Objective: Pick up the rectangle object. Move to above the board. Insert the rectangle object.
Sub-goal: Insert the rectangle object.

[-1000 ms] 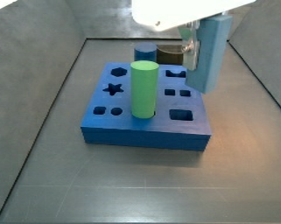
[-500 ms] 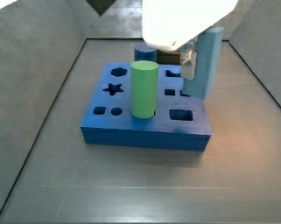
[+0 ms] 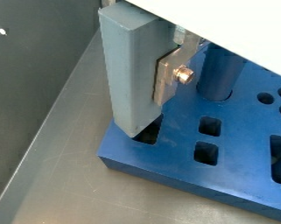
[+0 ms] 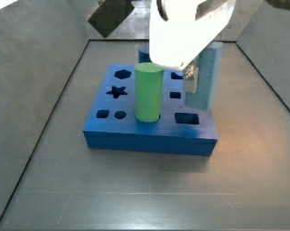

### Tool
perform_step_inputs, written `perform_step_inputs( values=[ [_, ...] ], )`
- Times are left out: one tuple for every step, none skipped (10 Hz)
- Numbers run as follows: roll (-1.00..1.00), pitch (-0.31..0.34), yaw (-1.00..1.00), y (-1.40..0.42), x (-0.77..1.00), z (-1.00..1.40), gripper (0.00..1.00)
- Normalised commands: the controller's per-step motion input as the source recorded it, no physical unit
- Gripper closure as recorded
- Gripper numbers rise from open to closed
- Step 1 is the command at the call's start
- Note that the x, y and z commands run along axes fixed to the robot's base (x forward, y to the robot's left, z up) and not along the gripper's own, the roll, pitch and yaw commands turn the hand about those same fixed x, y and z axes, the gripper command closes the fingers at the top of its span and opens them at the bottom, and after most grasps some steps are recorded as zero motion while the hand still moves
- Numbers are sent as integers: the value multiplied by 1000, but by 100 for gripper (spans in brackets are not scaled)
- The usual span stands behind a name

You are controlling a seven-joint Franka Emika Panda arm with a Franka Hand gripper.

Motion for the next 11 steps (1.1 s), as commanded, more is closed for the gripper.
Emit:
perform_step_inputs(
  values=[
    [0,-120,1000,0,-9,-254,100],
    [0,-80,1000,0,-9,-117,100],
    [0,0,49,0,0,0,100],
    [89,246,-449,-43,289,-31,100],
    [60,0,-1000,0,-9,-71,100],
    [34,0,-1000,0,0,-66,100],
    [29,0,-1000,0,0,-60,100],
    [26,0,-1000,0,0,-57,100],
    [23,0,-1000,0,0,-54,100],
    [23,0,-1000,0,0,-54,100],
    [26,0,-1000,0,0,-54,100]
  ],
)
